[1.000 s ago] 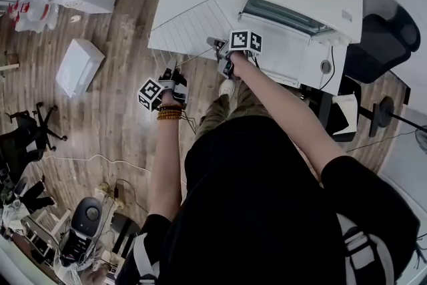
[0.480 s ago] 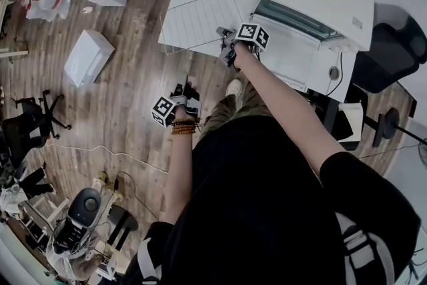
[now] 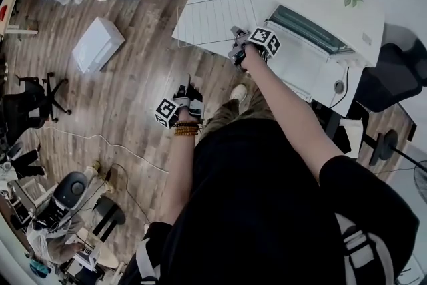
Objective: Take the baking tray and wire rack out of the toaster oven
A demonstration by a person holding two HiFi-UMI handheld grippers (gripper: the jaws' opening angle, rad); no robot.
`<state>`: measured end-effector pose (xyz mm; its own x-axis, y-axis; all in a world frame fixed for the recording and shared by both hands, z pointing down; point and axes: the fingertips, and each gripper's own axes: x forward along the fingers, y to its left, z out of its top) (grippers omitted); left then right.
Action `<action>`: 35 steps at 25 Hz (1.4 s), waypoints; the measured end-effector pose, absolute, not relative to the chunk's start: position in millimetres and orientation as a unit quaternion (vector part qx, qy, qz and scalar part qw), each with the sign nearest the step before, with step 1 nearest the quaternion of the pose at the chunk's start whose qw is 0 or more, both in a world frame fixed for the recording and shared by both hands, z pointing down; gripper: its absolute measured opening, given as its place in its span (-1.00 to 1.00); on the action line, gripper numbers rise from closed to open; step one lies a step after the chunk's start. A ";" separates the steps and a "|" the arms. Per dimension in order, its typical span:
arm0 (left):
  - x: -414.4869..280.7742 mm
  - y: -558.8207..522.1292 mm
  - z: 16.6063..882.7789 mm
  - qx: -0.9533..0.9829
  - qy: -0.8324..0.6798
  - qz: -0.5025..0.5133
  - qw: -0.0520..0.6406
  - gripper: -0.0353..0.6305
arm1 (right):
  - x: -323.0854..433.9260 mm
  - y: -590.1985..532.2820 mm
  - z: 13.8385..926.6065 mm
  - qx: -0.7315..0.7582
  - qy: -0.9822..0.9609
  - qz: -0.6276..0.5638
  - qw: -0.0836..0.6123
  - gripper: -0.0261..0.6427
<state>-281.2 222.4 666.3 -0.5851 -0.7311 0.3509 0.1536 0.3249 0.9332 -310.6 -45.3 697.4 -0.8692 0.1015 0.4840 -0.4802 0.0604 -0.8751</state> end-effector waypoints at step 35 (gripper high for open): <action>-284.8 176.3 660.1 0.264 -0.686 -0.532 0.420 -0.79 | -233.4 3.9 640.1 0.150 -0.677 0.670 0.264 -0.09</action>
<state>-284.8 176.3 660.1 -0.5087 -0.8089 0.2948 0.0846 0.2937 0.9521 -233.4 3.9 640.1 -0.8156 0.1518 0.5583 -0.5568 0.0565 -0.8287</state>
